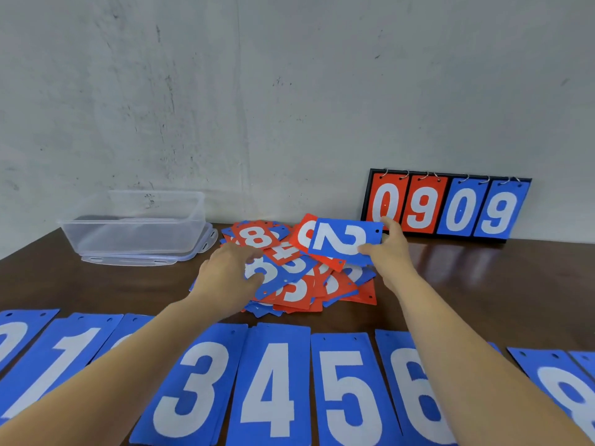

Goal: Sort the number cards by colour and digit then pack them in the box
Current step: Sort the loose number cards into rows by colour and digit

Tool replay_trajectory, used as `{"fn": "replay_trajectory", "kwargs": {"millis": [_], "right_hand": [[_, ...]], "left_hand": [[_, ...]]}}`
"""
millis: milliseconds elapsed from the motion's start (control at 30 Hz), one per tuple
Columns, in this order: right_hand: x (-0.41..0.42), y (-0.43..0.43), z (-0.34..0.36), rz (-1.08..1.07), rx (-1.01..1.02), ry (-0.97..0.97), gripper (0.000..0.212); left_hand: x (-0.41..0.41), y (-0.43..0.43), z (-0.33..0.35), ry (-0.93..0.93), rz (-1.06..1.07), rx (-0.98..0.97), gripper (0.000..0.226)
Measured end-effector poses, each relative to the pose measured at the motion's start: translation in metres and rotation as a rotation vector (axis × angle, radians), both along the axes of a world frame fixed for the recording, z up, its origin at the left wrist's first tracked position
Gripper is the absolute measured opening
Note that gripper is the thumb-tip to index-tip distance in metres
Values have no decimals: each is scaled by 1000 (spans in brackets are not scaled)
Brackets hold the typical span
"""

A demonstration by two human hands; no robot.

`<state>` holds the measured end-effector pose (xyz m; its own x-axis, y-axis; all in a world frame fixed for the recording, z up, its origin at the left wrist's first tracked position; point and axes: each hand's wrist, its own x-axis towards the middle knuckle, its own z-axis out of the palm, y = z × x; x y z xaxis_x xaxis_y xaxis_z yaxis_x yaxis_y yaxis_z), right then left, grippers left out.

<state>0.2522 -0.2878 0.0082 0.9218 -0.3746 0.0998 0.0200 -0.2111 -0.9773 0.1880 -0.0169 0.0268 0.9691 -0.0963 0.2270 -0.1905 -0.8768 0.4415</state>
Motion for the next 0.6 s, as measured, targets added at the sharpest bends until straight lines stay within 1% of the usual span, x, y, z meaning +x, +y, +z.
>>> {"fn": "replay_trajectory", "kwargs": {"millis": [100,200,300,367,400,467,500,533,600], "right_hand": [[-9,-4,15,-13,92,-23,61],[-16,-6,23,-11,169,2,50],[-24,-4,21,23,213,40,39],[-28,-2,15,48,242,61,37],[-30,0,12,62,275,68,37],[-35,4,8,107,339,81,36],[-37,5,6,135,360,83,34],[-38,6,5,162,369,85,33],[-41,9,2,185,328,88,27]], "left_hand": [[2,-12,12,-64,-30,-6,46],[6,-20,21,-102,-50,-88,46],[8,-24,22,-53,-30,-166,52],[10,-29,20,69,27,-214,57],[13,-31,18,146,76,-266,52],[15,-35,16,290,195,-465,30],[18,-36,13,329,231,-592,33],[20,-35,10,337,248,-690,34],[23,-33,4,298,267,-764,27]]}}
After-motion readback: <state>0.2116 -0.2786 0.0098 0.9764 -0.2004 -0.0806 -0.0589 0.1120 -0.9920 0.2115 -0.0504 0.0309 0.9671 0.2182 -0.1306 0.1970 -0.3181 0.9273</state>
